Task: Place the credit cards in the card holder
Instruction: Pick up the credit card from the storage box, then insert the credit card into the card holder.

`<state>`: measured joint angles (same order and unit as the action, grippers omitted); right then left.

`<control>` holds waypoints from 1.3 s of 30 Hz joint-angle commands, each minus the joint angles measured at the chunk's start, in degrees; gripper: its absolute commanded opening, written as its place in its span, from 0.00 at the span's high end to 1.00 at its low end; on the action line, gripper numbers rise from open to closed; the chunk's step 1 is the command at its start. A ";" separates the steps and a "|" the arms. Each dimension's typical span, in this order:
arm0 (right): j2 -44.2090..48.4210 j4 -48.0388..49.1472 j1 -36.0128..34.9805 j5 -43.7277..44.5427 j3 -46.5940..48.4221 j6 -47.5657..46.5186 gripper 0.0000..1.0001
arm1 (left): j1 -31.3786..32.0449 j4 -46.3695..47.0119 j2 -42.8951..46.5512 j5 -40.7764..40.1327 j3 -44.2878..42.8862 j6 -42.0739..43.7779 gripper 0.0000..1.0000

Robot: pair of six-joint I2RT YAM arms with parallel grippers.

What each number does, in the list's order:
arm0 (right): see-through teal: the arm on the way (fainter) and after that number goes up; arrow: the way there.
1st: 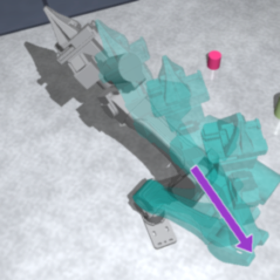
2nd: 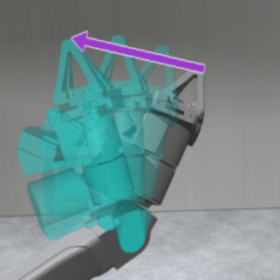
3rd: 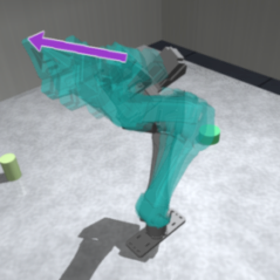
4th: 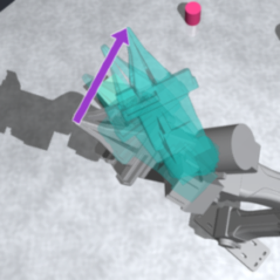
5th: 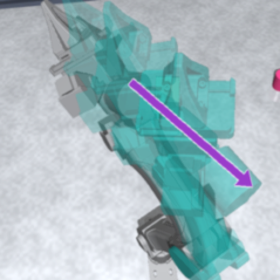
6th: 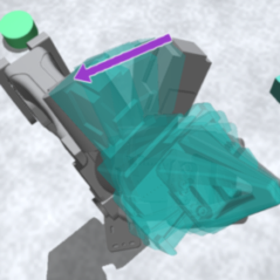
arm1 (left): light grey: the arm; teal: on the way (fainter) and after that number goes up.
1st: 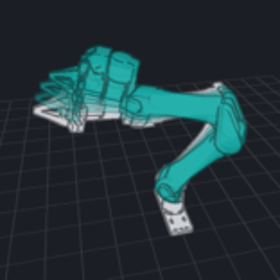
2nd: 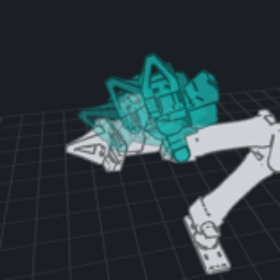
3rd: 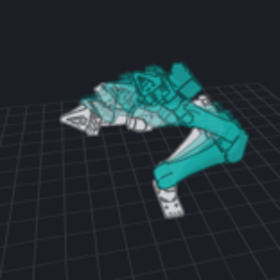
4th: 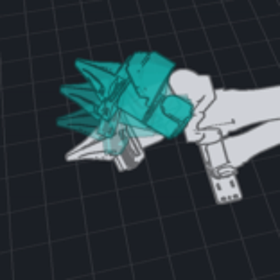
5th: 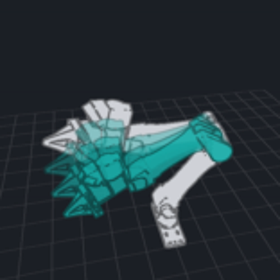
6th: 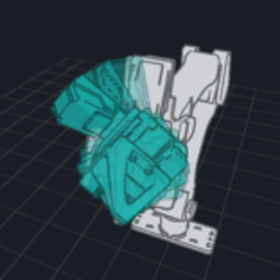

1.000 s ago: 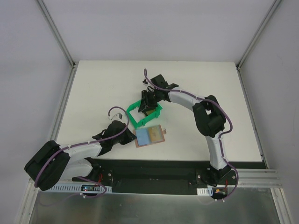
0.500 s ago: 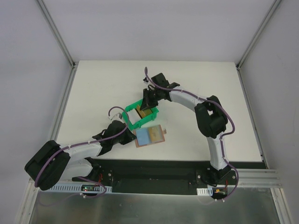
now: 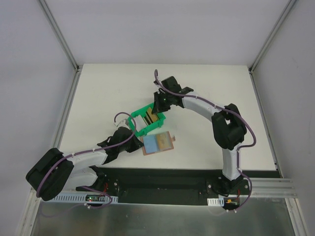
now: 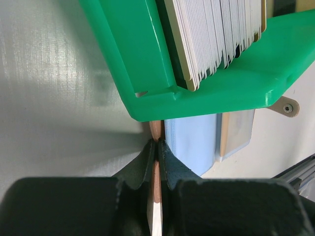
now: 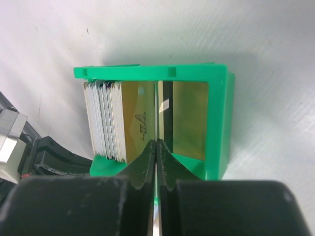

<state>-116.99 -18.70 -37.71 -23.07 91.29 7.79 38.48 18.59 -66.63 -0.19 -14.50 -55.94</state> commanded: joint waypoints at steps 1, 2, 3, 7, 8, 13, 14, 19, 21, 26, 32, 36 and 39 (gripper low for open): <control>10.10 4.10 -0.34 6.36 -2.60 -2.25 1.00 | -0.77 -3.73 0.80 0.10 0.53 1.80 1.00; 11.77 4.72 -0.34 7.15 -3.39 -2.43 1.00 | -0.77 -3.82 0.89 0.10 0.53 1.89 1.00; 13.35 5.77 -0.34 7.94 -5.14 -2.60 1.00 | -0.77 -3.91 0.98 0.10 0.44 1.89 1.00; 19.59 9.28 -0.34 10.15 -10.76 -1.21 0.99 | -0.77 -4.18 1.06 0.10 0.44 2.15 1.00; 21.00 10.51 -0.34 10.15 -12.60 -0.50 1.00 | -0.77 -4.18 0.98 0.10 0.53 2.15 1.00; 29.78 17.71 -0.34 7.96 -23.93 5.99 1.00 | -0.69 -4.35 1.41 1.58 0.70 2.94 1.00; 31.37 18.43 -0.34 7.17 -26.83 7.49 1.00 | -0.77 -4.26 1.50 1.77 0.79 3.21 1.00; 38.58 30.27 -0.34 1.72 -40.98 18.12 0.99 | -0.77 -3.21 1.59 3.70 1.49 4.18 1.00; 40.34 34.33 -0.43 0.14 -46.18 21.64 1.00 | -0.69 -3.12 1.68 4.23 1.76 4.44 1.00; 41.93 40.93 -0.52 -0.75 -56.12 26.57 1.00 | -0.77 -2.77 1.24 5.02 1.85 4.61 1.00; 39.04 45.32 -0.52 -0.66 -60.69 26.75 1.00 | -0.77 -2.68 0.54 5.81 1.93 4.79 1.00; 34.91 49.62 -0.52 -1.27 -61.75 28.41 1.00 | -0.69 -2.68 0.27 5.90 1.85 4.62 1.00; 33.06 52.44 -0.87 -1.63 -62.72 30.09 1.00 | -0.69 -2.68 0.45 5.72 2.02 4.26 1.00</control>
<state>-81.89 25.69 -38.04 -23.31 29.78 35.11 38.13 18.02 -65.52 4.78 -13.85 -52.97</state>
